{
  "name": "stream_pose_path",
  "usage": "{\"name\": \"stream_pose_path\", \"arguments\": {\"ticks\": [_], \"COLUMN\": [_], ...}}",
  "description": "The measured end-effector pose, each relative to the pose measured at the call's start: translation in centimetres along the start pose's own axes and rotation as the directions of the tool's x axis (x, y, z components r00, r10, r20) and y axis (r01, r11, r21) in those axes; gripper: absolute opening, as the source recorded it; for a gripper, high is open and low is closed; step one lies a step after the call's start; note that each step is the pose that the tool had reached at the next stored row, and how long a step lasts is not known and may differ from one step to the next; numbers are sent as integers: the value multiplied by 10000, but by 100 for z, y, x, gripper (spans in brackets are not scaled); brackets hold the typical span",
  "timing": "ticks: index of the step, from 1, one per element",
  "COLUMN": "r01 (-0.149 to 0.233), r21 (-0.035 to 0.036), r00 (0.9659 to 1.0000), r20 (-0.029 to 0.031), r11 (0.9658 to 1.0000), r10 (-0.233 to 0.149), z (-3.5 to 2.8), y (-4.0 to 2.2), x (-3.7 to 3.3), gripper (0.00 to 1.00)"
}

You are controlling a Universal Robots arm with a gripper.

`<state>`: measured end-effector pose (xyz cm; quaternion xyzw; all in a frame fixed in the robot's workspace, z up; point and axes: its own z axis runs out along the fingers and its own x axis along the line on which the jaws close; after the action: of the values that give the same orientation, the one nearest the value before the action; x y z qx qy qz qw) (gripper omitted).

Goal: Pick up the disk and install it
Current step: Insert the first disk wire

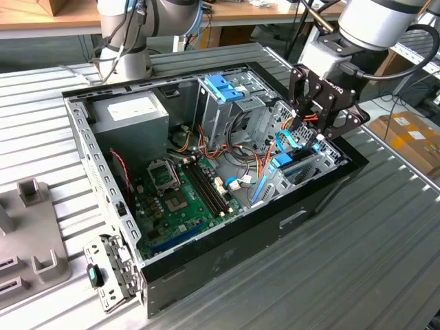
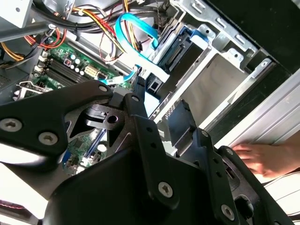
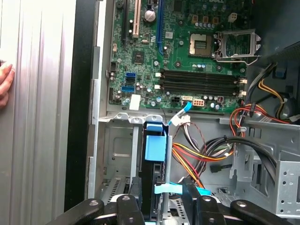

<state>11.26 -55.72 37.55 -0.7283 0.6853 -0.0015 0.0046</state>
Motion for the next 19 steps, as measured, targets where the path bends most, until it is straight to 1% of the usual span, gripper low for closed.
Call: {"name": "stream_pose_path", "arguments": {"ticks": [2,4,12,14,15,17,18,19], "r01": [1,0,0,1,2,2,0,-1], "r21": [0,0,0,0,0,0,0,0], "r00": [10000,10000,10000,10000,10000,10000,10000,10000], "r20": [1,0,1,3,2,1,0,0], "r11": [10000,10000,10000,10000,10000,10000,10000,10000], "r10": [-1,0,0,-1,-2,-2,0,1], "z": [1,0,4,21,48,67,79,104], "y": [-29,-43,-54,-54,-67,-87,-88,-89], "x": [1,1,1,2,2,3,3,3], "gripper": [47,47,47,47,47,47,47,47]}}
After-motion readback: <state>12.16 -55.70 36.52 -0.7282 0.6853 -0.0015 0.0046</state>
